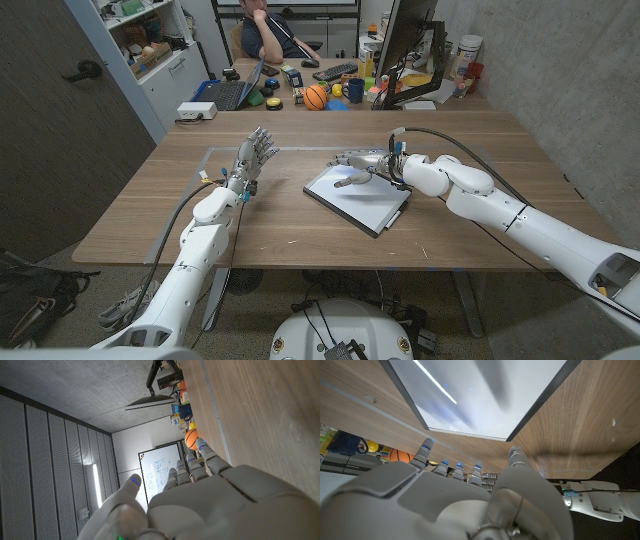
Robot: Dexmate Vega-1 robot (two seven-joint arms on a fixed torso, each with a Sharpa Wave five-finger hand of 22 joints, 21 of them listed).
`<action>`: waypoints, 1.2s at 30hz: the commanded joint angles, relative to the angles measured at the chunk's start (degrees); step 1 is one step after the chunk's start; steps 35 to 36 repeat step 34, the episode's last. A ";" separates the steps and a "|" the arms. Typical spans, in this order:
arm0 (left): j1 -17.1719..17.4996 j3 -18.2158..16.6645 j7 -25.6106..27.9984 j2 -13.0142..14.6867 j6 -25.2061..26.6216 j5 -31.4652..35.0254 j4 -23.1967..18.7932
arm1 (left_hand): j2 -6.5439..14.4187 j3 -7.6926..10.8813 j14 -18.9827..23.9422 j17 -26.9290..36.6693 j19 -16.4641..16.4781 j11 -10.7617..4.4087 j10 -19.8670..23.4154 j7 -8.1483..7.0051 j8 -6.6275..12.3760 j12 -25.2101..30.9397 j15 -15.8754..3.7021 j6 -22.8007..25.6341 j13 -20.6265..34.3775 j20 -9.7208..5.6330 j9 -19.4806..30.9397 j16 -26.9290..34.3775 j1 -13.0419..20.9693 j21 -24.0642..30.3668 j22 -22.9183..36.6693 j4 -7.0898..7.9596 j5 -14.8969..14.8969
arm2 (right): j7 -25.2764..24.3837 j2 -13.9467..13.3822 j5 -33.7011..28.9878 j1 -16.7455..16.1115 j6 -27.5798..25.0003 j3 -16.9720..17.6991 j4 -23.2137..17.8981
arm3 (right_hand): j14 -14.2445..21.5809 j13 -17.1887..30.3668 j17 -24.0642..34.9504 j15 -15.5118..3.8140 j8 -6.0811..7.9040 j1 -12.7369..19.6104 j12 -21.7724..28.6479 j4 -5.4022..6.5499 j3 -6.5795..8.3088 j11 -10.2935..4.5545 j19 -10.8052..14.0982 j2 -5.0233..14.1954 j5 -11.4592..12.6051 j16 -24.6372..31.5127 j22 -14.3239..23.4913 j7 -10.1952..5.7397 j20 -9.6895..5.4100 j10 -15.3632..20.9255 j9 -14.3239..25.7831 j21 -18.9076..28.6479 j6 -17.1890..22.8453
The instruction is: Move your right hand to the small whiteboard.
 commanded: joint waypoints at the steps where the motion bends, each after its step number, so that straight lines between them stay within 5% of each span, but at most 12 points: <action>1: -0.36 -0.05 -0.23 -0.04 -0.02 -0.01 0.46 | 0.31 -0.25 0.49 0.30 0.62 -0.19 0.00 -0.18 0.40 0.35 -0.07 -0.13 0.23 0.11 0.29 -0.13 -0.14 -0.12 0.28 -0.06 0.36 | 0.71 0.33 1.04 0.33 0.11 -0.11 0.57 | -0.05 0.14 0.23 -0.22 -0.31 -0.11 -0.26 0.25 -0.42 0.07 -0.05 0.68 0.21 -0.15 0.00 0.42 -0.25 -0.10 0.17 -0.23 -0.36; 36: -1.01 -0.04 -0.98 0.03 0.28 -0.16 1.57 | 0.37 -0.46 0.54 0.30 0.92 -0.29 0.01 -0.19 0.42 0.36 -0.09 -0.04 0.23 0.34 0.29 -0.16 -0.11 -0.74 0.30 -0.06 0.47 | -0.16 0.80 2.05 0.48 0.43 -0.47 1.67 | -0.95 0.19 0.30 -0.16 -0.78 -0.96 -0.80 1.10 -1.47 0.16 -0.73 1.49 0.04 -0.75 0.11 0.74 -1.92 -0.93 0.25 -1.69 -1.28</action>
